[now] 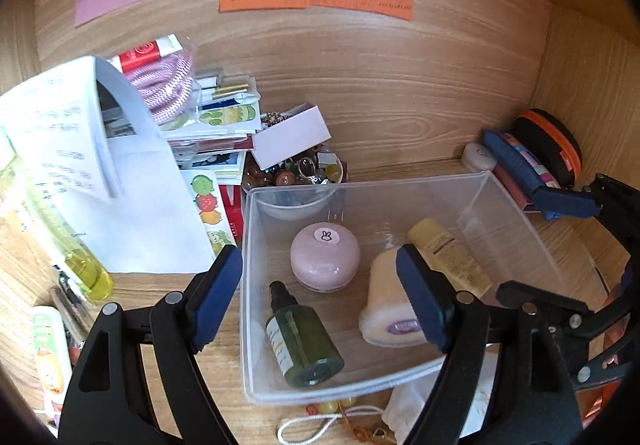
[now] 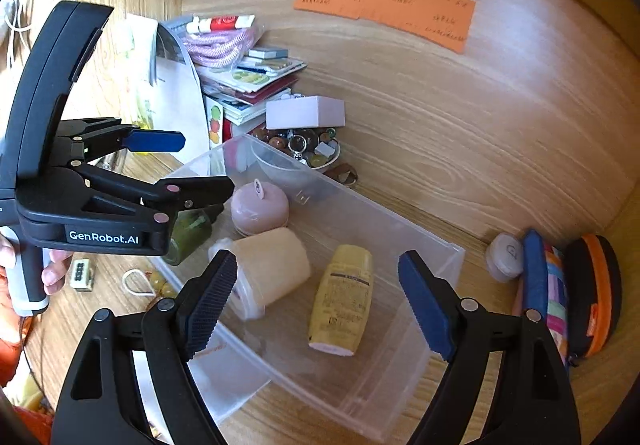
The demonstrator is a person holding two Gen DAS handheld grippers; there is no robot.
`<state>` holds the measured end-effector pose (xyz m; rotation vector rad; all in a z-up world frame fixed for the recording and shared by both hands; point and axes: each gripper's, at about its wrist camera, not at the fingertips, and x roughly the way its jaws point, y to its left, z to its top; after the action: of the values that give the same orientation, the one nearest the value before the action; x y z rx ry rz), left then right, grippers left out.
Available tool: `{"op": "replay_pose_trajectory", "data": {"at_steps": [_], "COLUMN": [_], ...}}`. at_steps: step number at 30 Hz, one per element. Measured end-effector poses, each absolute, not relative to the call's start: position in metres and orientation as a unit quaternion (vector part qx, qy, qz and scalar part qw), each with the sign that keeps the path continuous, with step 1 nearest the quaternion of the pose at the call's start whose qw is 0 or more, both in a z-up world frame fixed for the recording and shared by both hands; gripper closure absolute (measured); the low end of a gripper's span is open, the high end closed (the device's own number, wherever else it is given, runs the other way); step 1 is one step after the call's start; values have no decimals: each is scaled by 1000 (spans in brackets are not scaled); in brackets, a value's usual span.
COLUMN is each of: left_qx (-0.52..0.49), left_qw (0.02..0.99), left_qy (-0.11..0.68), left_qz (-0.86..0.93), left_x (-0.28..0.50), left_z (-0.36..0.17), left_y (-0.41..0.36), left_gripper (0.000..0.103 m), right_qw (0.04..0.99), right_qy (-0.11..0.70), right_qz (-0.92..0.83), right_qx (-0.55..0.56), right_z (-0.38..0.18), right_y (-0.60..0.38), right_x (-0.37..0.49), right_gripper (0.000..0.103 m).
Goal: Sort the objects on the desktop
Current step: 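Open both tools to release the pink container and tape roll into the box, then move both tools back toward the remaining items beside the box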
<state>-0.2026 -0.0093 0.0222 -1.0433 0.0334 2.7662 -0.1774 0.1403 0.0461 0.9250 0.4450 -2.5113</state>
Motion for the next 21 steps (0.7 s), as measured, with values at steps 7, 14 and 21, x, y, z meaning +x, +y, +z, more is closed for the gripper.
{"op": "replay_pose_trajectory", "data": {"at_steps": [7,14,21], "left_qx": [-342,-323,-316], "left_qw": [90,80,70], "left_qy": [16,19,30], "left_qz": [935,943,946], "left_x": [-175,-145,-116], "left_z": [31,41,42], "left_y": [-12,-19,-28], "left_gripper": [23,12,12], "right_qw": [210,213,205], "right_qy": [156,149,135], "right_qz": [-909,-912,-918], "right_qx": [323,316,311], "right_z": [54,57,55], "right_y": [140,138,137], "right_x": [-154,-128,-109], "right_gripper": [21,21,21]}}
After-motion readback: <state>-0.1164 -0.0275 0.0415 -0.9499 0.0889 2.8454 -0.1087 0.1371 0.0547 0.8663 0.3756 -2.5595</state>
